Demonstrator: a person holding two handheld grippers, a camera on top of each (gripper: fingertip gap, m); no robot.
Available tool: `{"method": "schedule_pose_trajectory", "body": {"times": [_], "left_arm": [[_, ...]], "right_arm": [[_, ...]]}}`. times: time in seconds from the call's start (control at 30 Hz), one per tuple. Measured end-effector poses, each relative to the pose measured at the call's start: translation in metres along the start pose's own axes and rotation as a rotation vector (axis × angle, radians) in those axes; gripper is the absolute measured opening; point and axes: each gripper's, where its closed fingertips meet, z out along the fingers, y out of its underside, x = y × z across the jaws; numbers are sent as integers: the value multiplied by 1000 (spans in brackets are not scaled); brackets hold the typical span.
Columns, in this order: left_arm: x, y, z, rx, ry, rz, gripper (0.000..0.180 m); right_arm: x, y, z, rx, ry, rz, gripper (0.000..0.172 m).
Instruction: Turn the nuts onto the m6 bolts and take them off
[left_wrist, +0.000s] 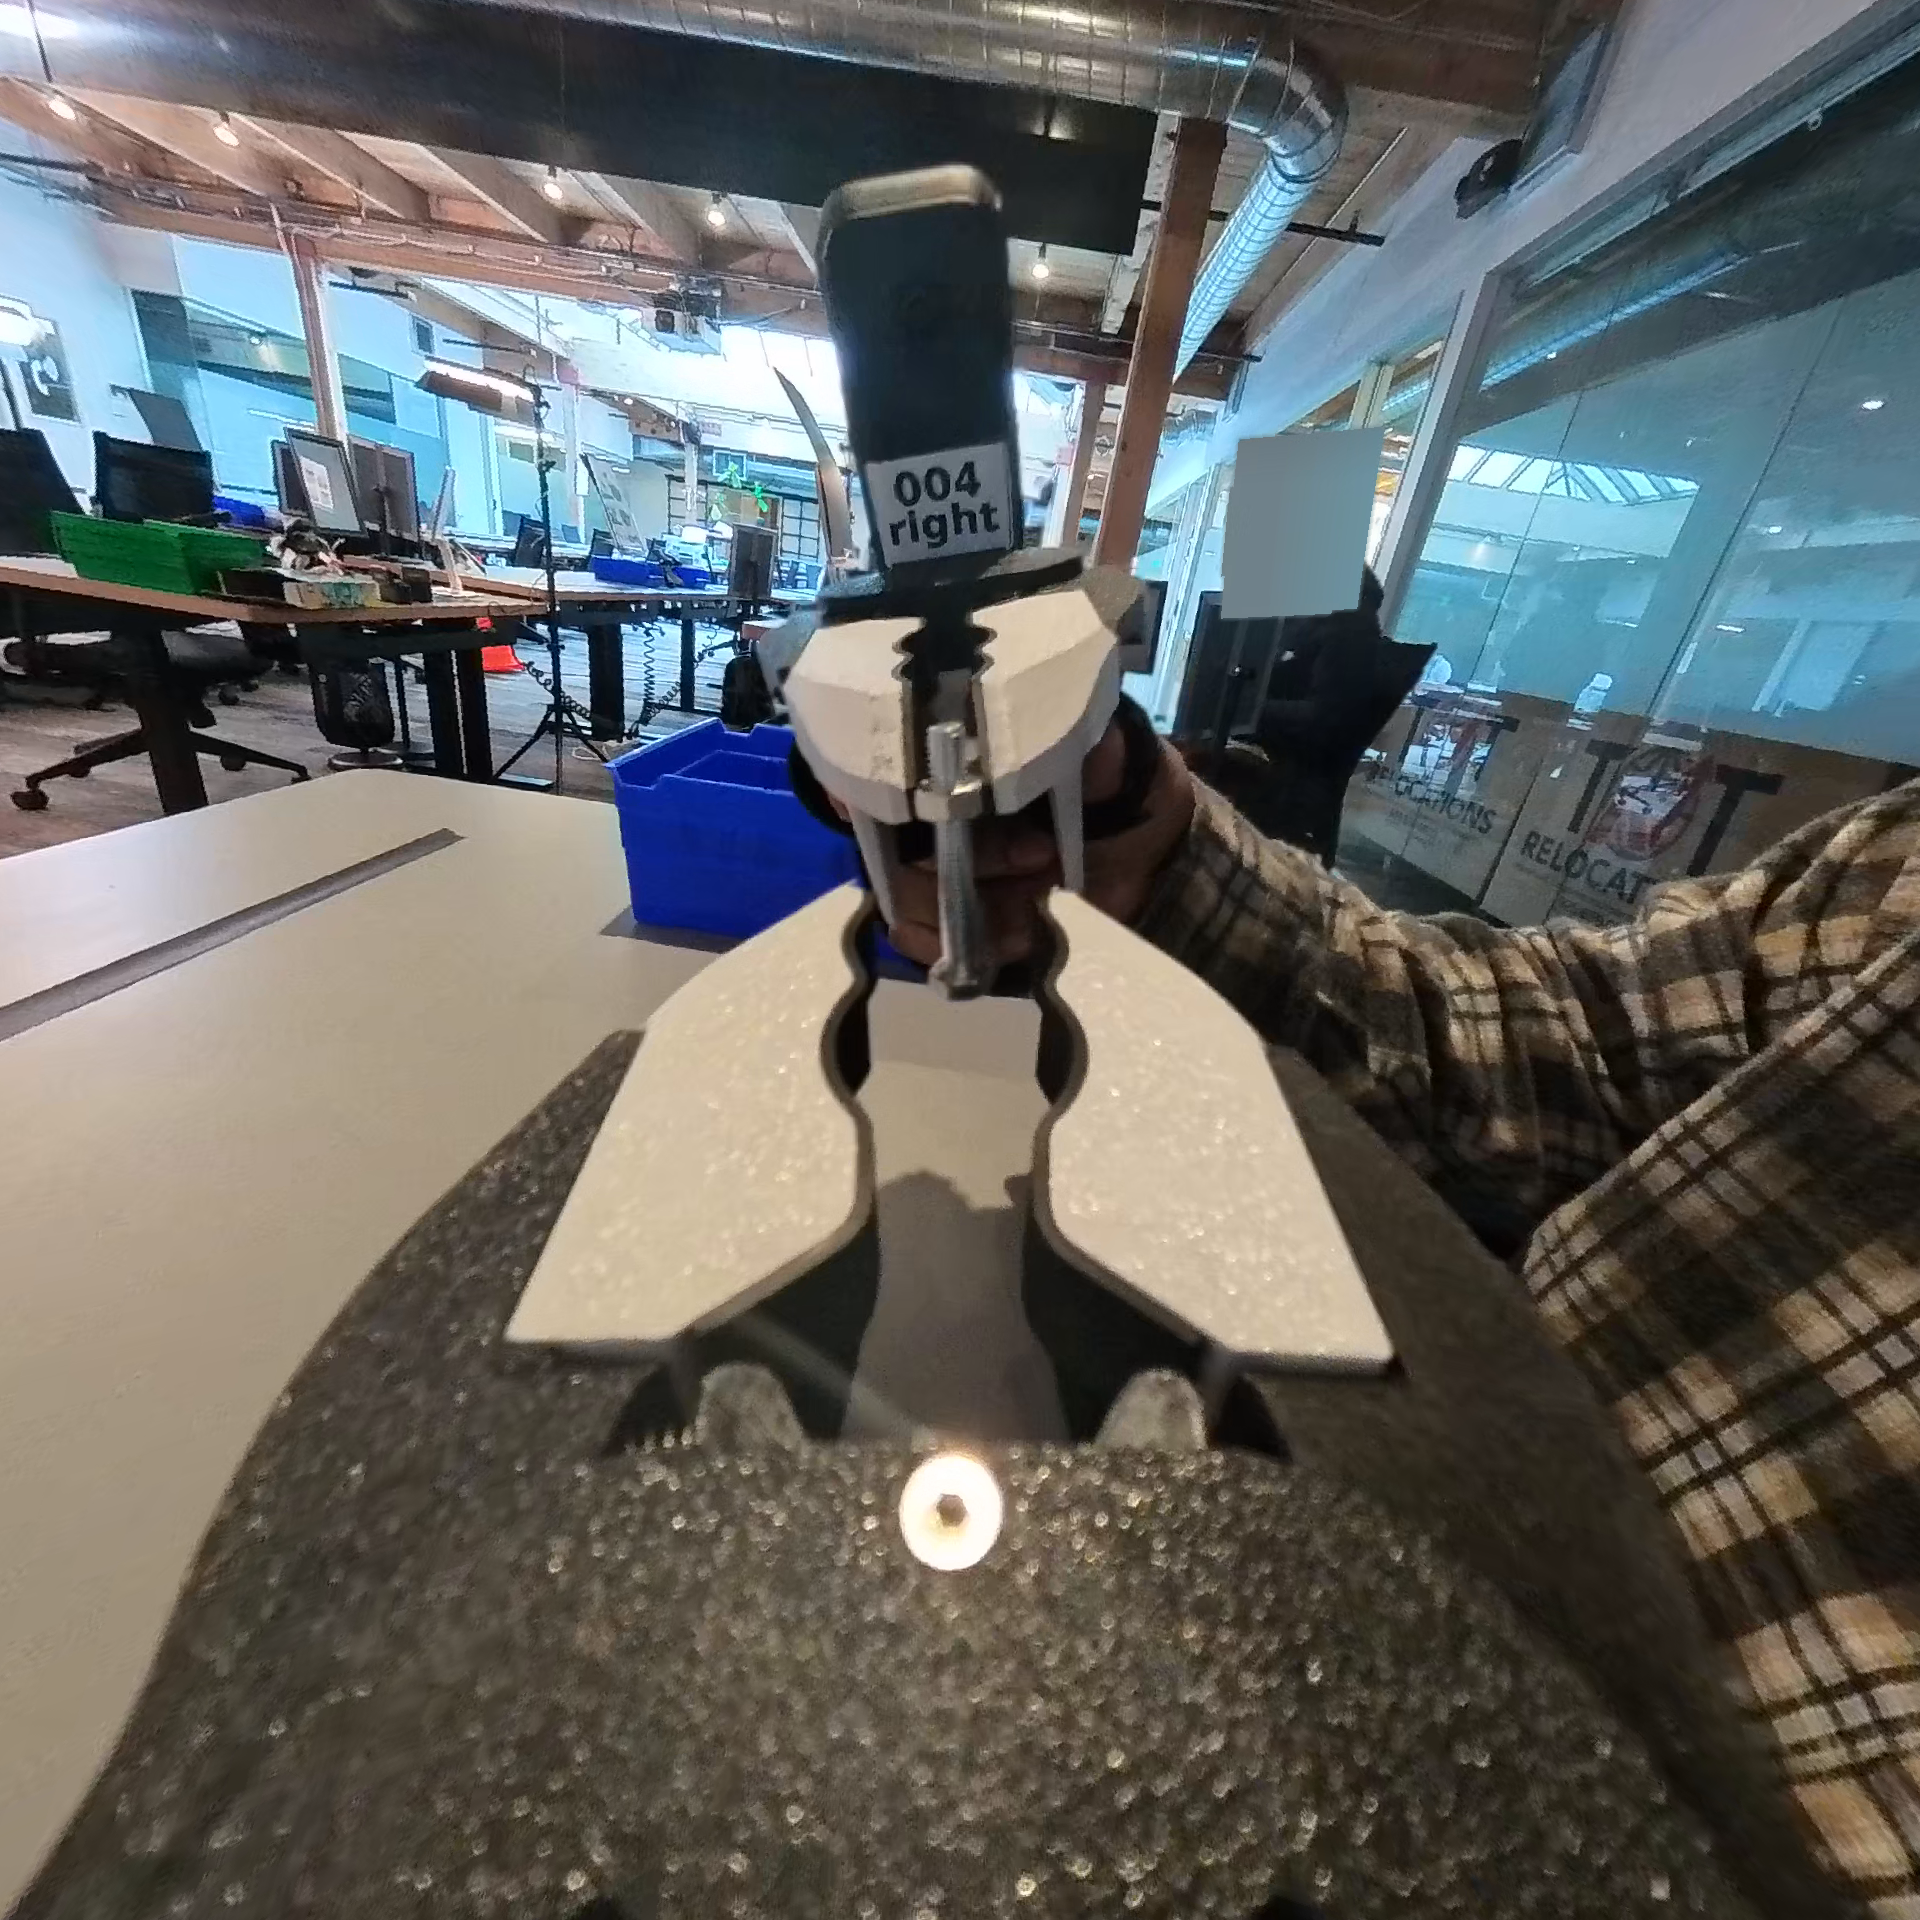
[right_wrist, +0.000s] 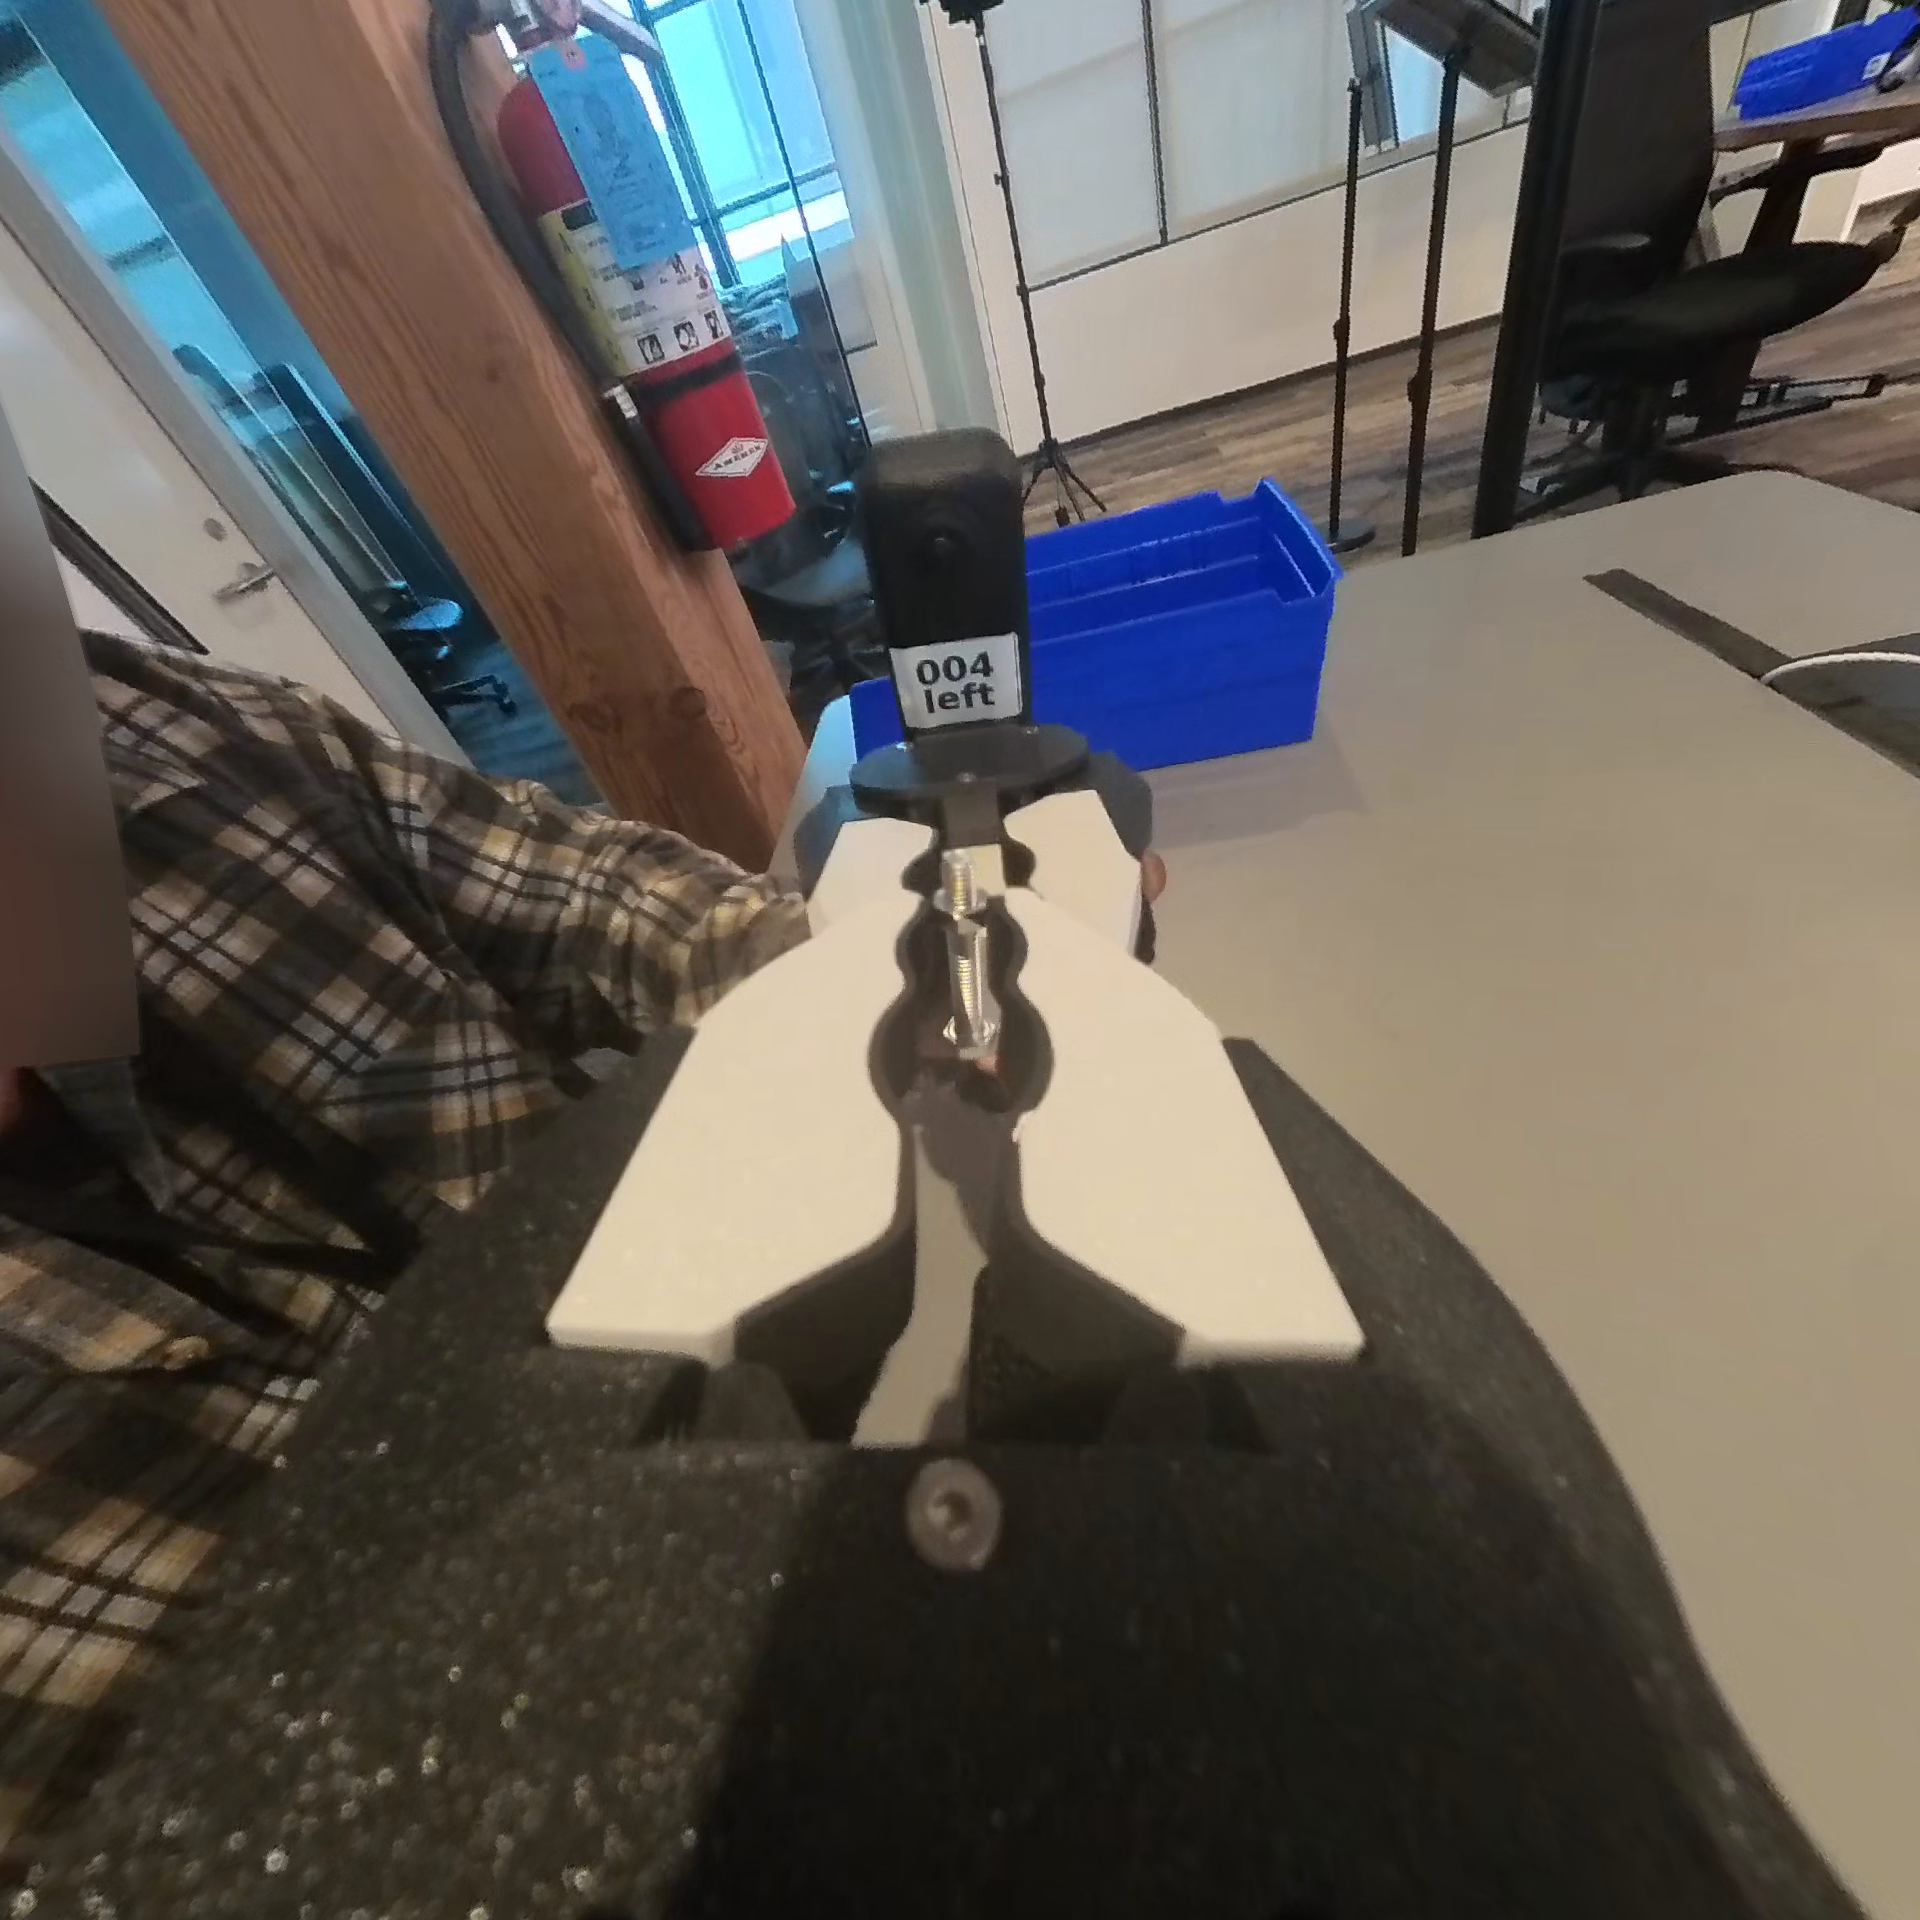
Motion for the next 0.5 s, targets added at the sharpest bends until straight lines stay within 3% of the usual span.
{"method": "schedule_pose_trajectory", "body": {"times": [0.17, 0.5], "left_arm": [[3, 0, -2, -2, 7, 34, 7], [3, 3, -4, -7, 27, -9, 5]], "right_arm": [[1, 2, 1, 12, -4, 9, 9], [0, 5, 3, 24, 0, -11, 13]]}}
